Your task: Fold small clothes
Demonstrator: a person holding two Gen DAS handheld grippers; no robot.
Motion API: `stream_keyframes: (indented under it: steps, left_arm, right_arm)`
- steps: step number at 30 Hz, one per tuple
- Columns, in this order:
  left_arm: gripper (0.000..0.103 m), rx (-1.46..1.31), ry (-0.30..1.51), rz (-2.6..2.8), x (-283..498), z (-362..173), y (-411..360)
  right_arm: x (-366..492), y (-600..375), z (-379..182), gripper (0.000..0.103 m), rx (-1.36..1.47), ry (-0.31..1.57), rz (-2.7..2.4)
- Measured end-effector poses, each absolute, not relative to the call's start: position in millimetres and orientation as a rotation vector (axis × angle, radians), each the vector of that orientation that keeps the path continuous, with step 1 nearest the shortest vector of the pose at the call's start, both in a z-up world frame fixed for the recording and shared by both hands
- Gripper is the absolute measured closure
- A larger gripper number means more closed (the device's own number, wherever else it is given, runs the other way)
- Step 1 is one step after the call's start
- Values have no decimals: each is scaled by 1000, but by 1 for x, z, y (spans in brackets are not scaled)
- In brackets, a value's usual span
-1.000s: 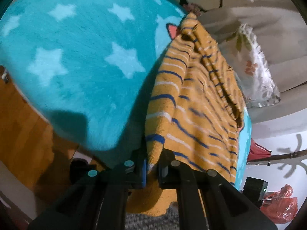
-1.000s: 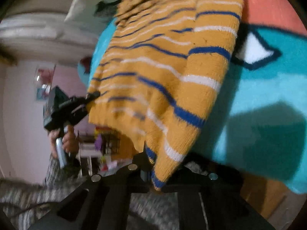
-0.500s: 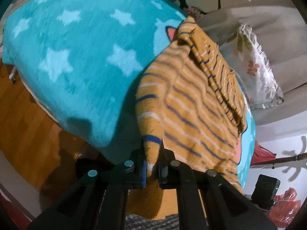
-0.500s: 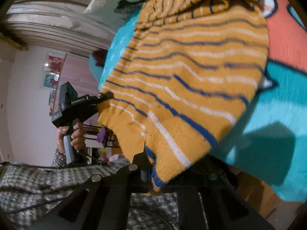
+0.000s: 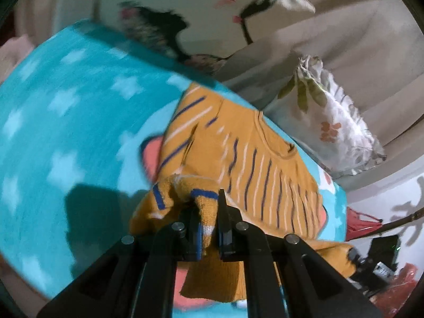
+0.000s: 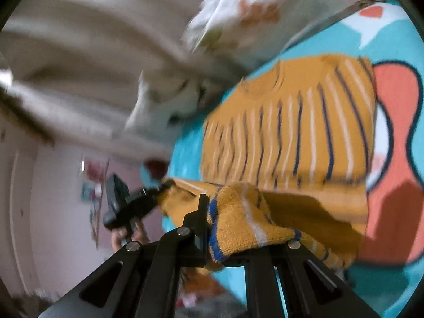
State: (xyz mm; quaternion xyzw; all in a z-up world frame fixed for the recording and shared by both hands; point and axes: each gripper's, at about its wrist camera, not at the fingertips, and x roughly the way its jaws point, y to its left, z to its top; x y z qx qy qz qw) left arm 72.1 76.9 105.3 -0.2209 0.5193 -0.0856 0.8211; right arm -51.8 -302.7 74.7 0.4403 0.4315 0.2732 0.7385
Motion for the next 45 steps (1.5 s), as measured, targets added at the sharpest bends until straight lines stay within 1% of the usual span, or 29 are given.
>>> stream_keyframes:
  steps: [3,7,8,9,10,11,12,13,14,15,16,18,21,24,28,32,34,36,38,39,40,41,45]
  left_arm:
    - [95,-401,1144,-193,126,85,55]
    - [95,-411,1223,-212,173,60,46]
    - [95,-430,1234,-221,182,56,46]
    - [94,-455,1242,-230,189,53,47]
    - [90,-489,1247,-243,197,50,49]
    - [88,-523,1252,-262,203,47,51]
    - [82,-548,1253,-277,206,46,52]
    - [75,-573,1247,-292,210,45,52]
    - [72,-590,1239,-305,211,44,53]
    - [63,-600,1225,-316,212,46,54]
    - [51,-607,1202,-323,213,49,55]
    - [41,-644,1158,-342,214,54,59]
    - [40,-657,1166,-346,214,57,63]
    - [39,-580,1163,-332,206,63,67]
    - [36,-420,1158,-268,185,71,80]
    - [35,-303,1171,-223,155,65,97]
    - [34,-258,1182,-232,141,60,102]
    - [34,-207,1202,-243,130,50,99]
    - [35,-158,1222,-249,124,38,92]
    - [54,-146,1234,-250,122,34,91]
    - [89,-152,1252,-274,121,30,91]
    - [94,-172,1265,-296,119,29,91]
    - [96,-175,1236,-278,110,40,101]
  right_arm:
    - [-16,-313,62,94,999,941,508]
    - [21,-324,33,93,1065,983,381]
    - [27,-333,25,90,1110,986,366]
    - [31,-338,18,82,1164,980,355]
    - [35,-344,11,75,1234,963,343]
    - [37,-354,3,52,1318,936,328]
    - [41,-359,-4,34,1385,909,307]
    - [41,-366,-10,33,1445,878,283]
    - [44,-372,-15,33,1483,860,255]
    - [49,-376,-17,33,1496,855,234]
    - [52,-378,-18,33,1500,848,218]
    - [56,-384,-16,33,1503,832,203]
    - [62,-394,-9,32,1495,800,176]
    - [68,-389,4,32,1421,816,159]
    - [78,-360,33,32,1192,903,200]
    - [93,-303,58,32,955,1006,290]
    - [98,-271,66,38,843,1043,360]
    - [105,-227,73,64,674,1083,427]
    - [110,-184,72,73,520,1132,474]
    - [114,-168,71,74,472,1148,487]
    - [118,-150,69,74,420,1158,497]
    - [125,-131,67,74,359,1164,498]
    - [155,-73,57,74,153,1165,471]
